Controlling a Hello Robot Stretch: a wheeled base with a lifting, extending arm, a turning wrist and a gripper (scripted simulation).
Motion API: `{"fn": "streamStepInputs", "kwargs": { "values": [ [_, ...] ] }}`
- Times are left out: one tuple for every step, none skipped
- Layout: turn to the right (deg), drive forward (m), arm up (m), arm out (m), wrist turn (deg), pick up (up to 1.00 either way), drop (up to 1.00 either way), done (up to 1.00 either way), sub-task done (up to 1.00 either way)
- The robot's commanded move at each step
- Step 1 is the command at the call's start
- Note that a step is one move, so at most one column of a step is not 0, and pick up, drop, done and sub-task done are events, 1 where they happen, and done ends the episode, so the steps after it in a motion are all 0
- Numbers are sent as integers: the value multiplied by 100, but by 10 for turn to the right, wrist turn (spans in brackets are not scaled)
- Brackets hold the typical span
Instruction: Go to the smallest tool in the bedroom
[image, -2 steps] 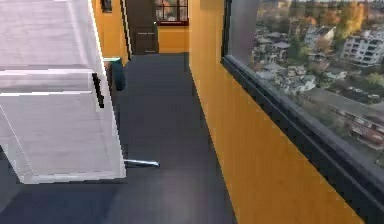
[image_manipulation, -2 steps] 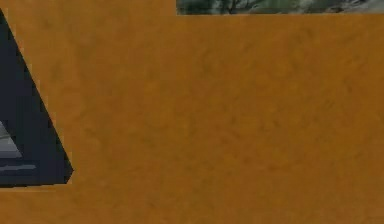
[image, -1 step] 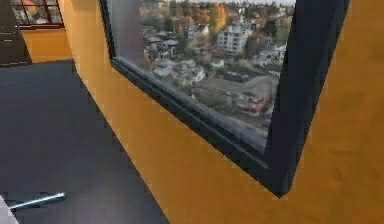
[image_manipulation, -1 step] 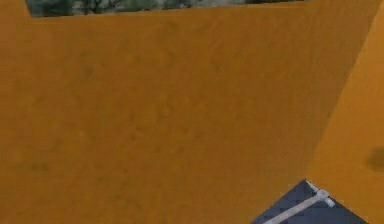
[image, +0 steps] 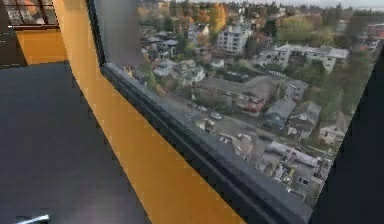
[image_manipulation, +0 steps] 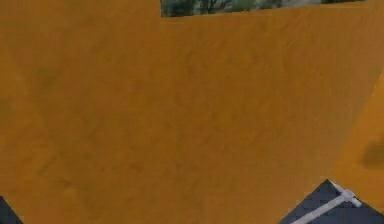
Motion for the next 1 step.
{"fn": "streamStepInputs", "kwargs": {
  "values": [
    [-330,0,0,0,0,0,0,0,0]
  ]
}}
